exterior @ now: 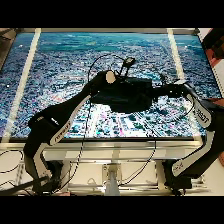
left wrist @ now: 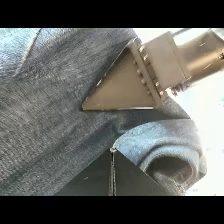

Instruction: Fold the clothes and pants, and hang the long-sleeved shirts on hangers.

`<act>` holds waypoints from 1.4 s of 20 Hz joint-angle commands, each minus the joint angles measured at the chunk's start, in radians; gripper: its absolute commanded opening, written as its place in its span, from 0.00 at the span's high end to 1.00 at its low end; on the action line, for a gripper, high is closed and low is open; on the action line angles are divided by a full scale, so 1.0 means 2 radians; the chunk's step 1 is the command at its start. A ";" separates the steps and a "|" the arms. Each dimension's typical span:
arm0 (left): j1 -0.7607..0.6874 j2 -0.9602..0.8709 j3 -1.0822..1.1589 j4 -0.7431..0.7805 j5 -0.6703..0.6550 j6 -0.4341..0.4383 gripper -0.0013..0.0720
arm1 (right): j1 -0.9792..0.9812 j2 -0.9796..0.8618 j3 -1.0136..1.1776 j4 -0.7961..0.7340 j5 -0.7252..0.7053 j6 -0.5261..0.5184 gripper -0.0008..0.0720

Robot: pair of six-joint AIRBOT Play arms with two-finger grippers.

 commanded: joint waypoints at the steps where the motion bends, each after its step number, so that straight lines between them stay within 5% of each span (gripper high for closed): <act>1: 0.015 0.015 0.000 0.000 -0.005 0.000 0.94 | 0.011 0.003 0.041 0.010 -0.006 -0.006 0.91; 8: 0.117 0.122 0.000 0.021 -0.027 0.027 0.94 | -0.068 0.071 0.127 0.009 -0.007 0.001 0.91; 14: 0.182 0.255 0.000 0.098 -0.120 0.027 0.94 | -0.211 0.180 0.127 -0.032 -0.003 0.087 0.91; 19: 0.207 0.363 0.000 0.171 -0.135 0.027 0.94 | -0.358 0.261 0.127 -0.130 0.022 0.171 0.91; 24: 0.213 0.443 0.000 0.224 -0.142 0.026 0.94 | -0.505 0.322 0.127 -0.141 0.031 0.206 0.91; 26: 0.213 0.460 0.000 0.228 -0.143 0.026 0.94 | -0.544 0.333 0.127 -0.192 0.065 0.205 0.91; 28: 0.213 0.470 0.000 0.228 -0.143 0.026 0.94 | -0.568 0.332 0.126 -0.332 0.141 0.206 0.91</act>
